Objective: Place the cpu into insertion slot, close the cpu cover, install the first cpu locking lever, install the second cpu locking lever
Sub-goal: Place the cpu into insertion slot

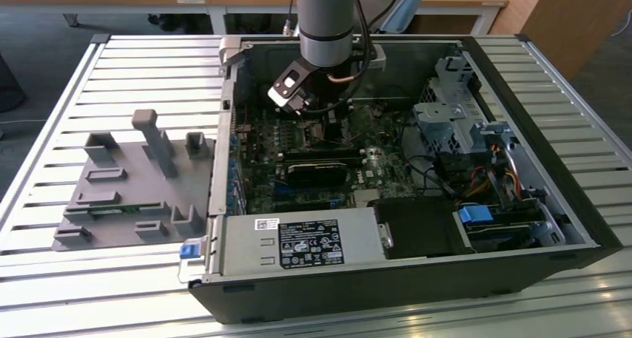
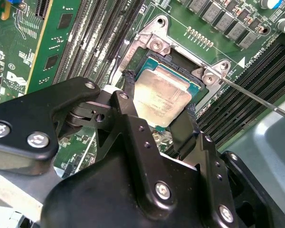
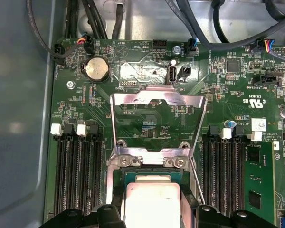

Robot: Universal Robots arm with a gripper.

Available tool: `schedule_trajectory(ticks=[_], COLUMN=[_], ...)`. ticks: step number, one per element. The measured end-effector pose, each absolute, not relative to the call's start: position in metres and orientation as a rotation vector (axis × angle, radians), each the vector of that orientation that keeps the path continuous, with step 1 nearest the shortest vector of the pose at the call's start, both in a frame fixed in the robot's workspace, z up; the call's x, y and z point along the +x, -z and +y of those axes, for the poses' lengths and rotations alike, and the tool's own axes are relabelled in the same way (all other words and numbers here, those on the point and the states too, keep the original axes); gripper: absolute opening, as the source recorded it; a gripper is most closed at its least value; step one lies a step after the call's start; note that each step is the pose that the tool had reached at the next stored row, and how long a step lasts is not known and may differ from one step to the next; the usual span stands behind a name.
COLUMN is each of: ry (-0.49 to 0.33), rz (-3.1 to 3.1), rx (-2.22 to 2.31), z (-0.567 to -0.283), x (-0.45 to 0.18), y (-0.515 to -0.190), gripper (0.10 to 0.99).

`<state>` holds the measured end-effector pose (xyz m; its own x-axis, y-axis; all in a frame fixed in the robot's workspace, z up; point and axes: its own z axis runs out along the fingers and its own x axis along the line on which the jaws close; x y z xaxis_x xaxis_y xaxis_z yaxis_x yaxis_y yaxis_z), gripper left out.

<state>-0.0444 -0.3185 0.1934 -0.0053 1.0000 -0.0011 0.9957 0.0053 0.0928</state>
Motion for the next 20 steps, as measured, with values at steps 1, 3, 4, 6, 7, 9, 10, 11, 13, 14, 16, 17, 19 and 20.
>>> schedule_trajectory(ticks=[1, 3, 4, 6, 7, 9, 10, 11, 13, 14, 16, 17, 19, 20], ry=[-0.100, -0.100, -0.100, -0.100, -0.100, -0.100, -0.100, -0.100, -0.100, -0.100, -0.100, -0.100, -0.100, -0.100], rz=[2.179, 2.179, 2.179, 2.179, 2.179, 2.179, 2.179, 2.179, 2.179, 2.179, 2.179, 2.179, 2.179, 2.179], rx=[2.168, 2.168, 2.168, 2.168, 2.168, 2.168, 2.168, 2.168, 2.168, 2.168, 2.168, 2.168, 2.168, 2.168], z=[-0.3184, -0.3184, -0.3184, -0.3184, -0.3184, -0.3184, -0.3185, -0.3184, -0.3185, -0.3184, -0.3184, -0.3184, -0.3184, -0.3184], x=[-0.0444, -0.0444, -0.0444, -0.0444, -0.0444, -0.0444, -0.0444, -0.0444, -0.0444, -0.0444, -0.0444, -0.0444, -0.0444, -0.0444], y=[-0.1933, -0.1934, -0.1933, -0.1933, -0.1933, -0.1932, -0.1932, -0.1931, -0.1931, -0.1931, -0.1934, -0.1943, -0.1976, -0.1996], gripper=[0.541, 0.541, 0.541, 0.541, 0.541, 0.553, 0.616, 0.616, 0.616, 0.616, 0.616, 0.616, 0.616, 0.616])
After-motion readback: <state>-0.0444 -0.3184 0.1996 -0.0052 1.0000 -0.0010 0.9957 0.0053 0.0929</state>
